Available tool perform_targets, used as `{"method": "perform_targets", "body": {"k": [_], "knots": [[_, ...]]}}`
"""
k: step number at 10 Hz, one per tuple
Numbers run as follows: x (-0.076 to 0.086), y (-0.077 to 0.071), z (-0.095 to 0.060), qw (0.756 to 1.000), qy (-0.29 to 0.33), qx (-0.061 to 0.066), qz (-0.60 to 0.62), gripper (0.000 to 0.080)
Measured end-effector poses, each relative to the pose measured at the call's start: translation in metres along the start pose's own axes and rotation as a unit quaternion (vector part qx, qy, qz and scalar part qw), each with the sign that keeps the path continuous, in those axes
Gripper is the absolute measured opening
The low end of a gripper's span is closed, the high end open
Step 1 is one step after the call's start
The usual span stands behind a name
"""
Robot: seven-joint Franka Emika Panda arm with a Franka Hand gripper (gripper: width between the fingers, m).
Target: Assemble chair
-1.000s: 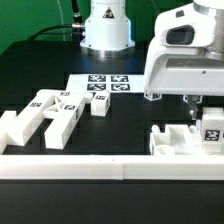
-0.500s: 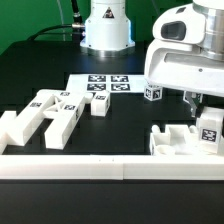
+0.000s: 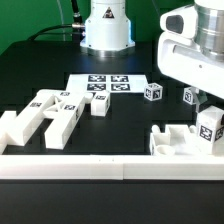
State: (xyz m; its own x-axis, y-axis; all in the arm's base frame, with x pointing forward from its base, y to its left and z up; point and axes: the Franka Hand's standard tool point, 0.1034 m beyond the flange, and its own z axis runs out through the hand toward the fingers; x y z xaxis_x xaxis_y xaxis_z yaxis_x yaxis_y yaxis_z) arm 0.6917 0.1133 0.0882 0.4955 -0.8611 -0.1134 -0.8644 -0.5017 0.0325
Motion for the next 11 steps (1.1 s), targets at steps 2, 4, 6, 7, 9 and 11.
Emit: {"method": "perform_targets", "body": {"k": [2, 4, 6, 7, 9, 11], "knots": [[-0.0004, 0.0002, 0.0011, 1.0, 0.0, -0.001, -0.007, 0.0377], [0.0003, 0.0007, 0.0017, 0.999, 0.0, -0.001, -0.038, 0.0607], [0.0006, 0.0013, 0.0009, 0.988, 0.006, -0.011, -0.153, 0.0641], [0.0022, 0.0002, -0.0001, 0.982, 0.006, -0.009, -0.186, 0.0647], [0.0026, 0.0003, 0.0002, 0.965, 0.005, -0.01, -0.262, 0.0647], [0.0021, 0.0002, 0.0004, 0.941, 0.006, -0.011, -0.337, 0.0649]]}}
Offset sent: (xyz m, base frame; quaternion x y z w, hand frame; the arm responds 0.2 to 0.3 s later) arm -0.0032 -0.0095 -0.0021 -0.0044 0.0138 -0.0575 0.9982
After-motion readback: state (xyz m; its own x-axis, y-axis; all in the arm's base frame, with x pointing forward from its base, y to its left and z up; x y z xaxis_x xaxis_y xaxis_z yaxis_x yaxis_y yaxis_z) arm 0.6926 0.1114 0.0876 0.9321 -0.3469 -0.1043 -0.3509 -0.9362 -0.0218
